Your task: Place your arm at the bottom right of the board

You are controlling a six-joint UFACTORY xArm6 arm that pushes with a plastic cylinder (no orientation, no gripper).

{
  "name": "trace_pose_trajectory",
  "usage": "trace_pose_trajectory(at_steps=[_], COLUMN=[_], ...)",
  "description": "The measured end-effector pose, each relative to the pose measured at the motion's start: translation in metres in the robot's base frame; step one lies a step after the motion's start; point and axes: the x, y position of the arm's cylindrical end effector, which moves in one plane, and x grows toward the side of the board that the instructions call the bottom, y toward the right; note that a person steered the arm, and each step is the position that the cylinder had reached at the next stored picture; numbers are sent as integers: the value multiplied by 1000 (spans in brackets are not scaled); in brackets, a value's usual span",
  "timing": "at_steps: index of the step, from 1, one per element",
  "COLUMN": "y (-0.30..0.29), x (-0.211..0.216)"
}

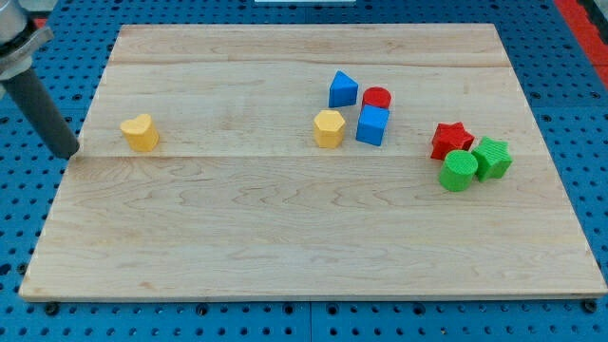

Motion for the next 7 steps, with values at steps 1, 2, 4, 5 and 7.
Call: trace_pose_trajectory(at_steps=[1,2,4,5,7], y=[63,149,215,182,199], x=[-17,-29,-39,-39,92])
